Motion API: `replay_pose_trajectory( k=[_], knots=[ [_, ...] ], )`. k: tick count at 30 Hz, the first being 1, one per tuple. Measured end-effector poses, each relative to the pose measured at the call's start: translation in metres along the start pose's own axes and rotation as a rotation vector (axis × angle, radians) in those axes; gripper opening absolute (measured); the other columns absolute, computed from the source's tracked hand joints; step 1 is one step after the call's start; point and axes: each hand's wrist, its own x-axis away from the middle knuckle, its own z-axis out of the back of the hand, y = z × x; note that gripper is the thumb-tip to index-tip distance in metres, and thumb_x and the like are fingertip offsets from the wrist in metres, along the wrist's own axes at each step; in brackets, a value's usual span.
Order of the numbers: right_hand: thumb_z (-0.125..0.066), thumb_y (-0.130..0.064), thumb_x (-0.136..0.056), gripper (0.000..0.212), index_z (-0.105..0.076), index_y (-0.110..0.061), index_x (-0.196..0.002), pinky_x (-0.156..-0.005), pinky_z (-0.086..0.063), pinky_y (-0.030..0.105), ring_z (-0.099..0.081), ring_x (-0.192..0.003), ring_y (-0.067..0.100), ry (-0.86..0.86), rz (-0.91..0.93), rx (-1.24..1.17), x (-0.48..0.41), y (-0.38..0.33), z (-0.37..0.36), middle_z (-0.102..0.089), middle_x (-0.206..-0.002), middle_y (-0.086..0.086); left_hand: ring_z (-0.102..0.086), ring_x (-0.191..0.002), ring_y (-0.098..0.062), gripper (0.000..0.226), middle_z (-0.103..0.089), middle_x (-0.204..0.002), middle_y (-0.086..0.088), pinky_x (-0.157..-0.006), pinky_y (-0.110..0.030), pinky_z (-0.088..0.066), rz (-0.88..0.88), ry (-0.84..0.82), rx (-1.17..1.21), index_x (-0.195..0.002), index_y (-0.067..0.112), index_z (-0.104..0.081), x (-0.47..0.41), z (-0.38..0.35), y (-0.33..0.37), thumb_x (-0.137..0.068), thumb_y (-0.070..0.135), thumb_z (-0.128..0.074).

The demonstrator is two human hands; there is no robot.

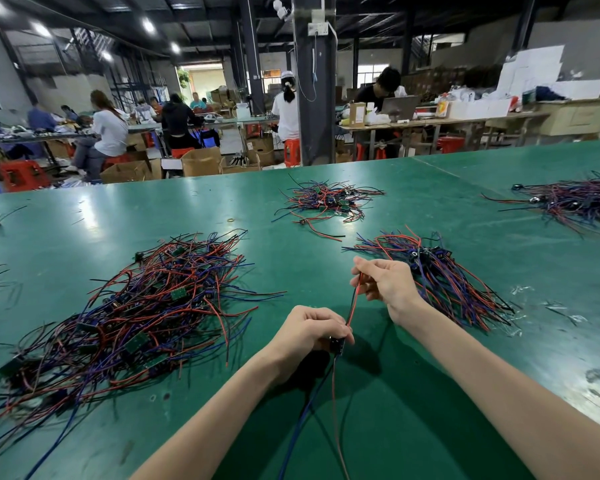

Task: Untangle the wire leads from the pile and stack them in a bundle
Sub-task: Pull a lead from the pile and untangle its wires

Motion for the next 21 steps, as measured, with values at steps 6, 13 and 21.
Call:
replay_pose_trajectory(
  k=[6,13,21],
  knots=[
    [-0.069,-0.023,-0.086,0.025,-0.065,-0.006,-0.067,-0.036,-0.037,0.015,-0.053,-0.038,0.007,0.008,-0.048,-0.050,-0.0002,0.0007,0.0016,-0.066,-0.053,0.004,-0.052,-0.050,-0.008,0.013,-0.063,-0.063,0.003,-0.050,-0.016,-0.042,0.004,-0.029,0.005,-0.054,0.009,-0.070,0.0017,-0.0001,0.0020,-0.063,0.008,-0.062],
    [-0.069,-0.022,-0.086,0.027,-0.066,-0.007,-0.064,-0.035,-0.034,0.015,-0.042,-0.034,0.004,0.061,-0.013,-0.018,-0.0006,0.0026,-0.0013,-0.061,-0.047,0.000,-0.053,-0.052,-0.007,0.014,-0.063,-0.063,0.004,-0.052,-0.015,-0.043,0.006,-0.036,0.000,-0.055,0.011,-0.071,0.0011,0.0006,0.0029,-0.065,0.010,-0.062],
    [-0.067,-0.018,-0.088,0.028,-0.065,-0.005,-0.063,-0.034,-0.030,0.016,-0.036,-0.031,0.005,0.089,0.053,0.010,-0.0003,0.0060,-0.0046,-0.057,-0.044,-0.002,-0.053,-0.053,-0.009,0.014,-0.063,-0.064,0.002,-0.052,-0.017,-0.044,-0.015,-0.047,0.023,-0.055,0.010,-0.070,0.0017,-0.0016,0.0026,-0.066,0.009,-0.061]
  ],
)
